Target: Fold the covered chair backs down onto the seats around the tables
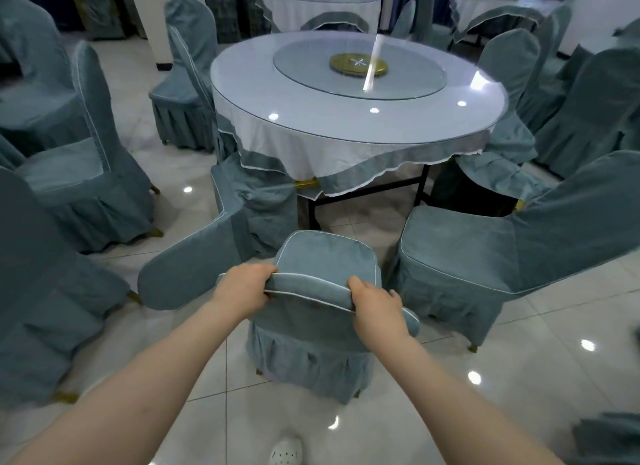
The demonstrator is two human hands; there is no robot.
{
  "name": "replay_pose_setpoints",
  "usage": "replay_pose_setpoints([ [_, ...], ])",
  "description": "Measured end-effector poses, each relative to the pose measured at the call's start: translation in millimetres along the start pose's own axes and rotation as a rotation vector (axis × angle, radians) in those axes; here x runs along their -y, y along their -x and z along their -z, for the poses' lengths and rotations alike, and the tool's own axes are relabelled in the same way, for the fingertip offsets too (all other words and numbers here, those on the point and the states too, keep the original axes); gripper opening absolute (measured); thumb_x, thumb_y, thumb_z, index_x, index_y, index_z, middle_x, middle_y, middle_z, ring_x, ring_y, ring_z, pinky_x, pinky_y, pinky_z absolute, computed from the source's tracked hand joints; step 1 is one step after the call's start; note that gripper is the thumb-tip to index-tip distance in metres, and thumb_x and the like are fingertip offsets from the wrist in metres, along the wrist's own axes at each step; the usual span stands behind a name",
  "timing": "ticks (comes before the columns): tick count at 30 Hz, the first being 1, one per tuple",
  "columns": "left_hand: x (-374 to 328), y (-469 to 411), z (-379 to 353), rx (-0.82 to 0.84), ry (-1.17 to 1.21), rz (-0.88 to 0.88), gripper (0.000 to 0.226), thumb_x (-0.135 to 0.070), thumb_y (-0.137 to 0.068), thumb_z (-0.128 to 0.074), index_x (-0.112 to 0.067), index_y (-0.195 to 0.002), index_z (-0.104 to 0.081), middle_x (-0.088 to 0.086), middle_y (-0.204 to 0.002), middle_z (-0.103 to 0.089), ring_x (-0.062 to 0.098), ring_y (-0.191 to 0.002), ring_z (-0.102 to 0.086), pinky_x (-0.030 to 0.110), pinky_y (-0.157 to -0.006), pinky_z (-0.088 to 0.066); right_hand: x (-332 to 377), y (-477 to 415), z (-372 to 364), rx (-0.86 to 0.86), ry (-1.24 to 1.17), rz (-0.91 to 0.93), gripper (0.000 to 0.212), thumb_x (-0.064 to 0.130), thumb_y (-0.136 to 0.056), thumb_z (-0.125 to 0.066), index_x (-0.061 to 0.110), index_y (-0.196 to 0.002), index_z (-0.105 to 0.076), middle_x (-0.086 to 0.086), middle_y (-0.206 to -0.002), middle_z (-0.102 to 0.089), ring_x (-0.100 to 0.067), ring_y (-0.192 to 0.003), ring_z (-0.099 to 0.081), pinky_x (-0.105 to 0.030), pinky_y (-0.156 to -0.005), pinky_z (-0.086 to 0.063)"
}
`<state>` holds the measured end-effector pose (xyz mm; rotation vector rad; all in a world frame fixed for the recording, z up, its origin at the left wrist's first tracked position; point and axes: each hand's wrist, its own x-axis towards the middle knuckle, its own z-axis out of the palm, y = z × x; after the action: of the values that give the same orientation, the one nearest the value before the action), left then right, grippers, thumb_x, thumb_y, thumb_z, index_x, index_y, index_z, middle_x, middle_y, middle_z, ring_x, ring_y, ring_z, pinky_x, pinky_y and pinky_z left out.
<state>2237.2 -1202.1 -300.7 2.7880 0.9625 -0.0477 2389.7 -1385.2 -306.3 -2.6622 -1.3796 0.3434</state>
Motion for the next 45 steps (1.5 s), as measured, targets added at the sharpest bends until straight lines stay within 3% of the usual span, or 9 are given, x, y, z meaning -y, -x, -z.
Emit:
replay_pose_setpoints([
  [4,1,-24,2,-0.011,-0.003,0.014,0.015,-0.028,-0.08,-0.059,-0.026,-0.095,-0.059,-0.001,-0.094,-0.066,0.025,-0.09,-0.061,0.033,-0.071,-0.043,-8,-30,8,0.038,0.006,0.01,0.031,-0.006,-0.075,-0.043,0.021,-0.088,-0.033,0.003,-0.087,-0.048,-0.026,-0.091,-0.051,-0.056,-0.108,-0.021],
  [8,-5,-44,6,0.013,-0.028,-0.001,0.017,-0.029,-0.08,-0.058,-0.027,-0.097,-0.058,-0.003,-0.095,-0.066,0.022,-0.09,-0.06,0.031,-0.07,-0.041,-22,-54,22,0.084,0.044,0.061,0.025,0.005,-0.083,-0.05,0.021,-0.098,-0.039,-0.001,-0.099,-0.057,-0.027,-0.094,-0.055,-0.049,-0.103,-0.034],
  [11,1,-61,20,0.261,0.114,-0.045,0.027,-0.046,-0.072,-0.064,-0.034,-0.094,-0.056,-0.012,-0.093,-0.062,0.011,-0.085,-0.058,0.026,-0.068,-0.041,-35,-66,34,0.211,-0.044,0.159,0.034,0.032,-0.088,-0.06,0.025,-0.116,-0.042,-0.001,-0.111,-0.057,-0.026,-0.1,-0.057,-0.041,-0.089,-0.044],
  [13,1,-71,35,0.485,0.278,-0.096,0.047,-0.058,-0.072,-0.064,-0.039,-0.114,-0.055,-0.019,-0.109,-0.059,0.002,-0.098,-0.056,0.021,-0.082,-0.044,-48,-69,43,0.323,-0.149,0.184,0.052,0.052,-0.084,-0.061,0.029,-0.127,-0.043,0.003,-0.122,-0.056,-0.021,-0.108,-0.055,-0.037,-0.089,-0.046],
  [15,-10,-82,45,0.542,0.364,-0.14,0.057,-0.057,-0.083,-0.057,-0.033,-0.133,-0.046,-0.017,-0.128,-0.051,0.002,-0.115,-0.049,0.02,-0.099,-0.037,-64,-69,49,0.317,-0.25,0.122,0.064,0.063,-0.083,-0.054,0.029,-0.136,-0.042,0.006,-0.133,-0.053,-0.017,-0.118,-0.052,-0.031,-0.096,-0.043],
  [21,-80,-122,52,0.398,0.601,-0.105,0.051,-0.049,-0.093,-0.045,-0.025,-0.138,-0.042,-0.011,-0.138,-0.047,0.001,-0.118,-0.045,0.018,-0.097,-0.031,-126,-73,80,0.169,-0.339,-0.029,0.048,0.05,-0.095,-0.043,0.02,-0.131,-0.052,0.001,-0.132,-0.056,-0.018,-0.116,-0.054,-0.031,-0.097,-0.041],
  [29,-212,-181,53,0.311,0.598,-0.113,0.055,-0.046,-0.093,-0.049,-0.021,-0.141,-0.039,-0.006,-0.14,-0.047,0.007,-0.123,-0.045,0.02,-0.098,-0.033,-272,-86,137,0.147,-0.241,-0.074,0.05,0.048,-0.096,-0.044,0.018,-0.136,-0.048,0.001,-0.141,-0.048,-0.018,-0.13,-0.044,-0.033,-0.107,-0.034],
  [35,-311,-216,42,0.279,0.598,-0.104,0.055,-0.042,-0.093,-0.051,-0.019,-0.142,-0.039,-0.004,-0.144,-0.043,0.01,-0.131,-0.041,0.032,-0.11,-0.032,-393,-88,177,0.106,-0.185,-0.082,0.044,0.045,-0.095,-0.048,0.02,-0.132,-0.051,0.001,-0.139,-0.051,-0.019,-0.124,-0.048,-0.032,-0.103,-0.037],
  [45,-446,-317,43,0.263,0.555,-0.163,0.055,-0.041,-0.092,-0.055,-0.02,-0.141,-0.04,-0.007,-0.144,-0.042,0.007,-0.13,-0.041,0.027,-0.111,-0.029,-546,-129,236,-0.159,-0.271,-0.094,0.03,0.035,-0.094,-0.053,0.024,-0.122,-0.06,0.006,-0.129,-0.058,-0.012,-0.12,-0.051,-0.025,-0.099,-0.036],
])
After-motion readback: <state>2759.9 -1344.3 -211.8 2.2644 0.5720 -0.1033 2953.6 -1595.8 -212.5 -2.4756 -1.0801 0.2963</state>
